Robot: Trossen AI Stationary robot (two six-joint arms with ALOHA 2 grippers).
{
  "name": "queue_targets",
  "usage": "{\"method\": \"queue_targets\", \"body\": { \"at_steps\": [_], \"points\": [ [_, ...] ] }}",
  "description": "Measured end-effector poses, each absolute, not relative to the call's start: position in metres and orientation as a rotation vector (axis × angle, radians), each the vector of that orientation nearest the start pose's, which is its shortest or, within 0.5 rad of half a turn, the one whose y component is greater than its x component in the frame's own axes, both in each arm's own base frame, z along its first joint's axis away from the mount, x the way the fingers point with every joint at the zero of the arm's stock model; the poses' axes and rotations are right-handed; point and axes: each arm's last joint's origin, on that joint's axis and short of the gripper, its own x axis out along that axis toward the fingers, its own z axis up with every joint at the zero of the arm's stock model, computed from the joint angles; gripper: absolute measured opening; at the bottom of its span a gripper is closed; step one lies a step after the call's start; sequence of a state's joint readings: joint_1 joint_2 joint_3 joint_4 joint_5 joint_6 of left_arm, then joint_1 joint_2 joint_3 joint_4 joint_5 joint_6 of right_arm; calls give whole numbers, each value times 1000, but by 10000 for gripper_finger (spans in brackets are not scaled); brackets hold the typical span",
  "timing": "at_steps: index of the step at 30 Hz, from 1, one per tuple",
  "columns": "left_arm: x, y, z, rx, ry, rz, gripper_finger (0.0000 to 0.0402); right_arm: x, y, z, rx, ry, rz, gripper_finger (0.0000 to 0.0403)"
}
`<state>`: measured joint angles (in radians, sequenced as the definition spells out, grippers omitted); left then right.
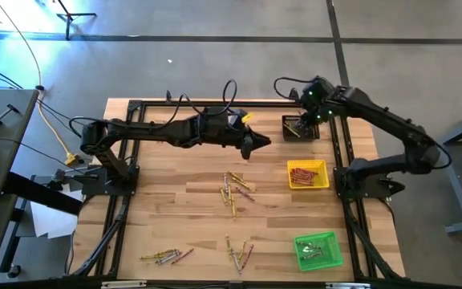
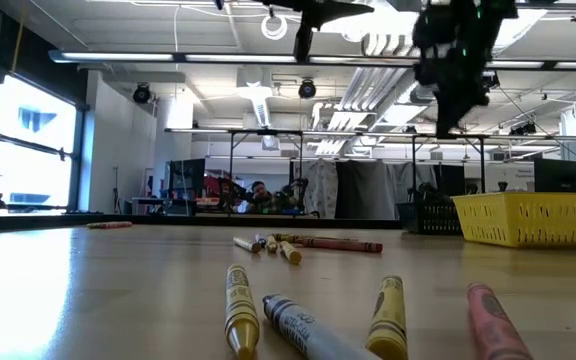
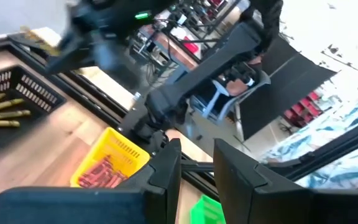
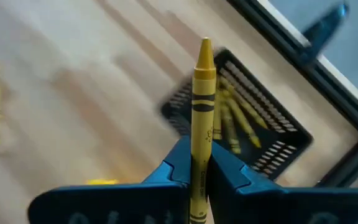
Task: Sort crayons
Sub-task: Put the yellow crayon into the black bin
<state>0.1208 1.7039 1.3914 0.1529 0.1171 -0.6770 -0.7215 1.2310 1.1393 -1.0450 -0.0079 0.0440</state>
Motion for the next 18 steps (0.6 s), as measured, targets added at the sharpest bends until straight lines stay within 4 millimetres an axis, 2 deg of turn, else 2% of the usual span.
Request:
{"method": "queue_targets", "body": {
  "at_steps": [3, 6, 12, 18],
  "points": [
    [400, 42, 332, -696, 154, 46, 79, 155, -164, 272, 433, 1070, -697, 12],
    [400, 40, 332, -704, 152, 41, 78, 147, -173, 254, 421, 1051, -690, 13],
    [400, 40, 332, -721, 148, 40, 78, 144, -175, 227, 403, 1058, -637, 13],
    [400, 38, 332, -739, 150, 38, 78, 150, -182, 212, 479, 1014, -703, 35]
  ]
}}
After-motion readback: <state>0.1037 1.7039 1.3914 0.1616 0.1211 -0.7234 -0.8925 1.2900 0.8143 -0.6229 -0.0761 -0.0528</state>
